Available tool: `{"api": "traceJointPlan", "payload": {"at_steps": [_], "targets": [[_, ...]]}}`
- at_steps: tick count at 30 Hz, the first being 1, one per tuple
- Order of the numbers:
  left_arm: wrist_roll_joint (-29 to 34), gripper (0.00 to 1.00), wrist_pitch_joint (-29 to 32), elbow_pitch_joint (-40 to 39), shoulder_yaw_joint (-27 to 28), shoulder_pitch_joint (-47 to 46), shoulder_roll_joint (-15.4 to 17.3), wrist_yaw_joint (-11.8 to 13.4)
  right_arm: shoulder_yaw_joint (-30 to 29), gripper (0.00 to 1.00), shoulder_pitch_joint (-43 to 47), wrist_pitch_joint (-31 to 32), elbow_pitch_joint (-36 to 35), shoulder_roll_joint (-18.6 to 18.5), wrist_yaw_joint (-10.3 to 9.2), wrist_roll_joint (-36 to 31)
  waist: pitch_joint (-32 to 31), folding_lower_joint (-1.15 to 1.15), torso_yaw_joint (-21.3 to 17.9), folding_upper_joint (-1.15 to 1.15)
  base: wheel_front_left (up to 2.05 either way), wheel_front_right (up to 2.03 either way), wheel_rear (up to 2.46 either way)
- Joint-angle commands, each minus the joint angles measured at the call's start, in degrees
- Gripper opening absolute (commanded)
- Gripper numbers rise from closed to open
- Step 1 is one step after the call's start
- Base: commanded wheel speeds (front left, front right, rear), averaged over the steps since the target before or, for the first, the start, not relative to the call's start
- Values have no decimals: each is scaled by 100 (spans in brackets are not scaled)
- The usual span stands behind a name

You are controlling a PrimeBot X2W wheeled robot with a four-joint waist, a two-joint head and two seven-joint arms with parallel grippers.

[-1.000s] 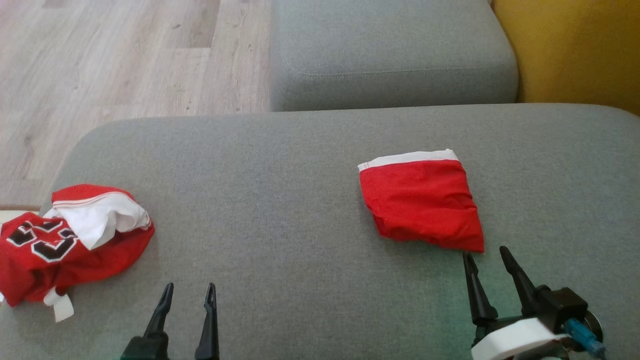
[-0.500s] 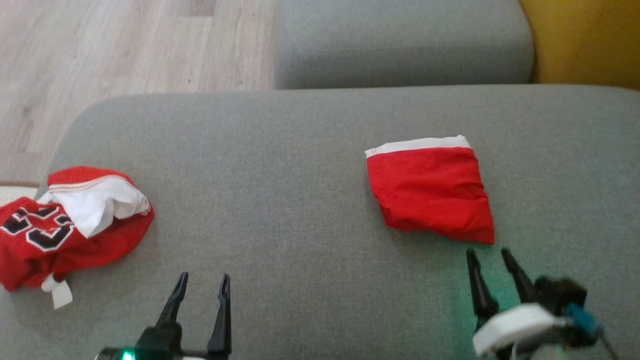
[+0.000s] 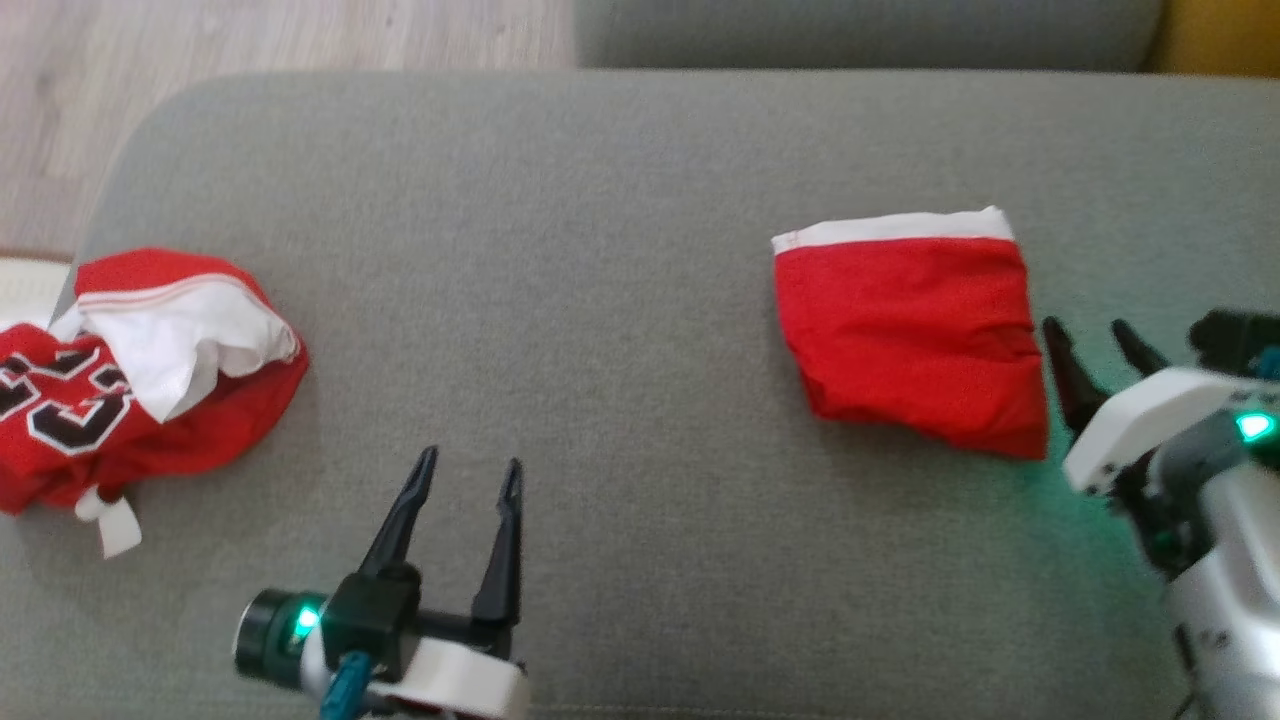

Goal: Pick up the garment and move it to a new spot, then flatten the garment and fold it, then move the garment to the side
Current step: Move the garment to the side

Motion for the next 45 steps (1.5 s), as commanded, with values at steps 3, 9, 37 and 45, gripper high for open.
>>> {"api": "traceJointPlan", "payload": {"at_steps": [3, 9, 37, 45], "targets": [[-16, 100, -70, -200, 13, -391, -42, 60, 157, 100, -391, 402, 26, -348, 39, 229, 293, -1, 161, 0, 0, 0, 0], [-61, 100, -70, -178, -165, -649, -42, 139, 432, 100, -568, 720, 176, -613, 39, 640, 554, -1, 276, 0, 0, 0, 0], [-31, 100, -70, -464, -760, -2317, -42, 173, -71, 0, -1266, 690, -452, -2578, 39, 662, 2174, -1, -664, 0, 0, 0, 0], [54, 100, -70, -563, -952, -2744, -42, 87, -612, 0, -1615, 431, -468, -2979, 39, 376, 2625, -1, -928, 0, 0, 0, 0]]}}
